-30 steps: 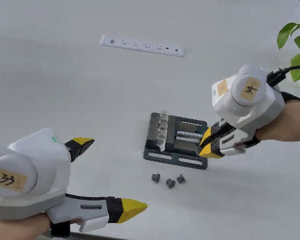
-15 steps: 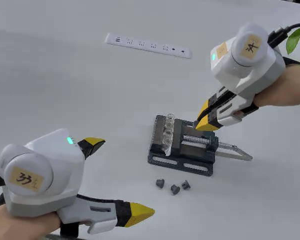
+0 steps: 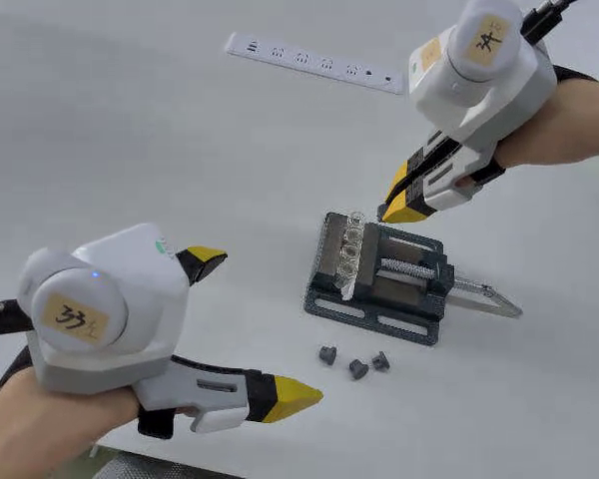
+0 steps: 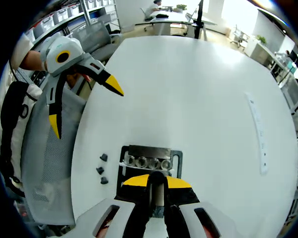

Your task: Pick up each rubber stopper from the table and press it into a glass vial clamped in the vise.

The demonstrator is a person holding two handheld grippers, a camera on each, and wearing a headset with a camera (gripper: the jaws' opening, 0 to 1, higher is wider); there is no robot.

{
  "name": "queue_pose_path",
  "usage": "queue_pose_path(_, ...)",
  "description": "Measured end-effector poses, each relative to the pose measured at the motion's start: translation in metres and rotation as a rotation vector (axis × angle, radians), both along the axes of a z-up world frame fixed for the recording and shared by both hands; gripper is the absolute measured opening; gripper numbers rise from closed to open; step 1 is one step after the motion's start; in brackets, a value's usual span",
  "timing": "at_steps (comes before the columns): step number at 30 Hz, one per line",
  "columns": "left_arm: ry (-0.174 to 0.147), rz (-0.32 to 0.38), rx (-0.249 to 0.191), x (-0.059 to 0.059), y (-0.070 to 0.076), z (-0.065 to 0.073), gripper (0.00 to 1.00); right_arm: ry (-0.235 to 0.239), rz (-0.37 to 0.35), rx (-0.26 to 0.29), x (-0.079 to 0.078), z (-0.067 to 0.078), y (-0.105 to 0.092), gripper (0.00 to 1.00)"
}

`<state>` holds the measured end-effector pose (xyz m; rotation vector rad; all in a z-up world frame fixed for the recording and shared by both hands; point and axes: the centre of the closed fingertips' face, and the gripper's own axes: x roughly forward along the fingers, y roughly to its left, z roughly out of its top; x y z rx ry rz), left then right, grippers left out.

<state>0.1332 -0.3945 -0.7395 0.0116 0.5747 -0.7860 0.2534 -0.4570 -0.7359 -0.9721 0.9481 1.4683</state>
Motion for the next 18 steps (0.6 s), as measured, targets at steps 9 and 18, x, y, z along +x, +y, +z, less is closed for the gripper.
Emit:
queue_pose_path(9,0.002,-0.012,0.007,0.004,-0.003,-0.005,0.99,0.003,0.021,-0.011,0.006,-0.008,0.007,0.05)
queue_pose_path(18,0.009,-0.002,-0.003,0.004,-0.005,-0.008,0.99,0.003,0.04,-0.021,0.008,-0.02,0.012,0.05)
